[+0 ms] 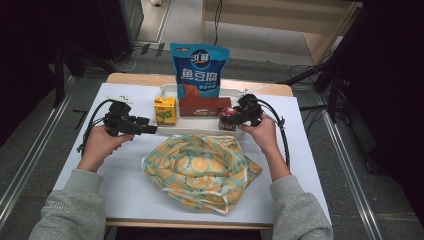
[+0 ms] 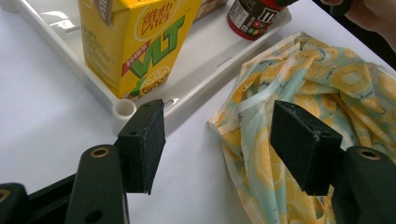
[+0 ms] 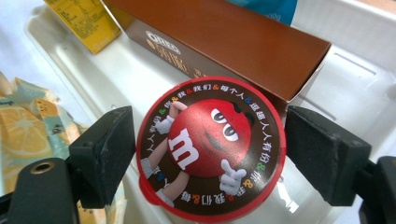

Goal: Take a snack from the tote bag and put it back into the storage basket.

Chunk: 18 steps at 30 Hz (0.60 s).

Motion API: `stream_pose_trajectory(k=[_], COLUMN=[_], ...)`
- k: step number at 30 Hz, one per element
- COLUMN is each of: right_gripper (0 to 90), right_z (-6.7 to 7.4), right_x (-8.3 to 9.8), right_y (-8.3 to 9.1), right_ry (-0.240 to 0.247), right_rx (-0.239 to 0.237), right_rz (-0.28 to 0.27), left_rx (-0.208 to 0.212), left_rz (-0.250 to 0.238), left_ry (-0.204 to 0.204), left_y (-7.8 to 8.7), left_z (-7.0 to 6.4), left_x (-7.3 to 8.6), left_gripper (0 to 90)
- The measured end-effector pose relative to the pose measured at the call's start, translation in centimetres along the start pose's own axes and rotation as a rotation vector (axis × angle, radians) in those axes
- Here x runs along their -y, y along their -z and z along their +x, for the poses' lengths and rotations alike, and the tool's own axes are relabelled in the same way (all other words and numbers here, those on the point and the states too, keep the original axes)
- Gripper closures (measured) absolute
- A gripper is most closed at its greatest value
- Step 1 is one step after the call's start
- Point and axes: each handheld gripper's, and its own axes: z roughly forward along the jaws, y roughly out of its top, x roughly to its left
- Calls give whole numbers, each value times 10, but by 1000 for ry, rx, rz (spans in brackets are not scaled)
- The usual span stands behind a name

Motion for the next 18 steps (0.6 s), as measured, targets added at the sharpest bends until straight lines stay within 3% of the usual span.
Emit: stream_pose_trajectory(k=[18], right_gripper=[194], right_z=[12], right_x=[-1], right_y=[27], right_ry=[12], right_rx=[14], right_rz=[-25], left_rx=[0], left_rz=[19], left_ry=[0], left_y=[-1], left_z=[0], left_x=[1], left_gripper=[355])
